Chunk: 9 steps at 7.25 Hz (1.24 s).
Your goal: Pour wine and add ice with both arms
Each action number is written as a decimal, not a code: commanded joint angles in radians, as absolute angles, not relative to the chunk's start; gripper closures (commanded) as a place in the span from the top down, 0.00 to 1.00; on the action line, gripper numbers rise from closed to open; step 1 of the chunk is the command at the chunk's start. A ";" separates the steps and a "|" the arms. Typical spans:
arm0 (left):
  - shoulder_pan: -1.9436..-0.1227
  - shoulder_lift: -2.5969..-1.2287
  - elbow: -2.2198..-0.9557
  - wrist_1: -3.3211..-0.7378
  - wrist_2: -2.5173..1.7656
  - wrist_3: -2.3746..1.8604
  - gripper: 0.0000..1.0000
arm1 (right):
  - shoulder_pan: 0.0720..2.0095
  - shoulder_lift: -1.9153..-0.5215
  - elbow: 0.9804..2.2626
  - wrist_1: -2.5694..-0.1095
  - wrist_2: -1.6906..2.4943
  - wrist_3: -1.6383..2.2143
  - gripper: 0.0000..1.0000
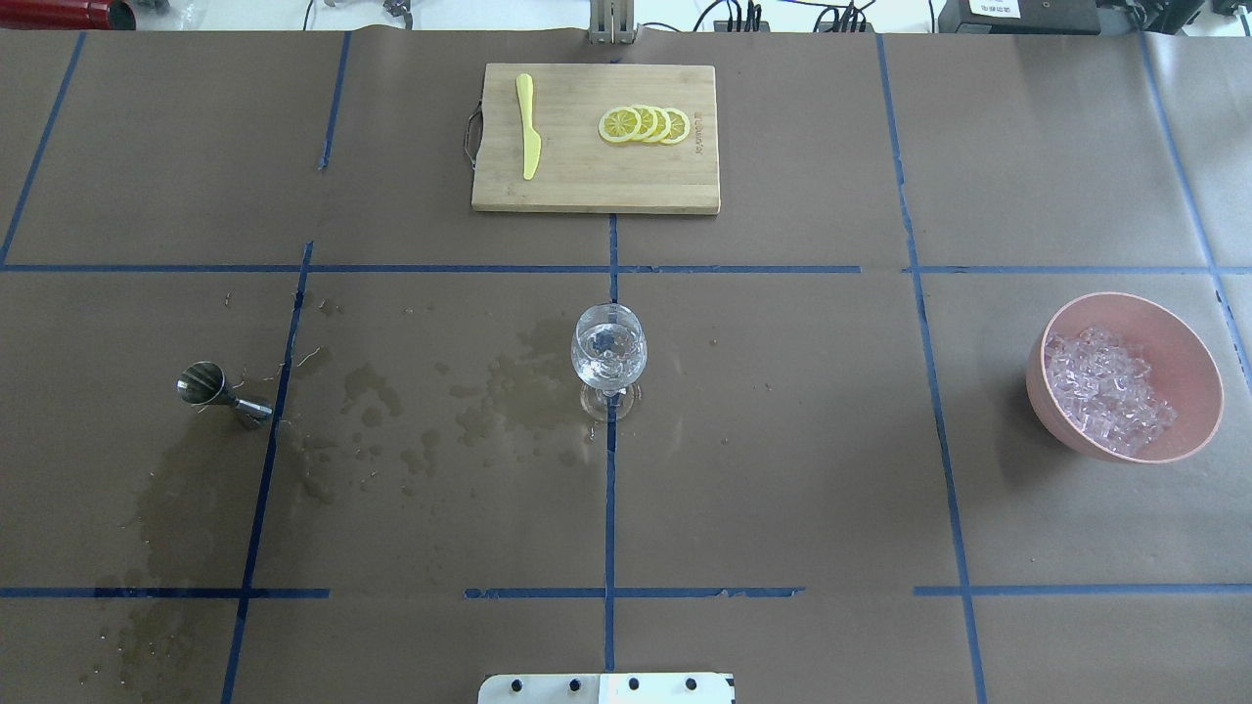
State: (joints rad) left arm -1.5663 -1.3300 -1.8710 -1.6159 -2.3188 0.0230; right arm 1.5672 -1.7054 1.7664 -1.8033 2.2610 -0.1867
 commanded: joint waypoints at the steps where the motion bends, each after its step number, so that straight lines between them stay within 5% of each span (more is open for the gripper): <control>1: -1.566 -1.330 -1.870 -1.618 -2.319 0.023 1.00 | 1.585 -1.701 1.712 -1.783 2.229 -0.190 1.00; 9: -1.563 -1.331 -1.871 -1.621 -2.333 0.025 1.00 | 1.585 -1.701 1.703 -1.606 2.339 -0.095 1.00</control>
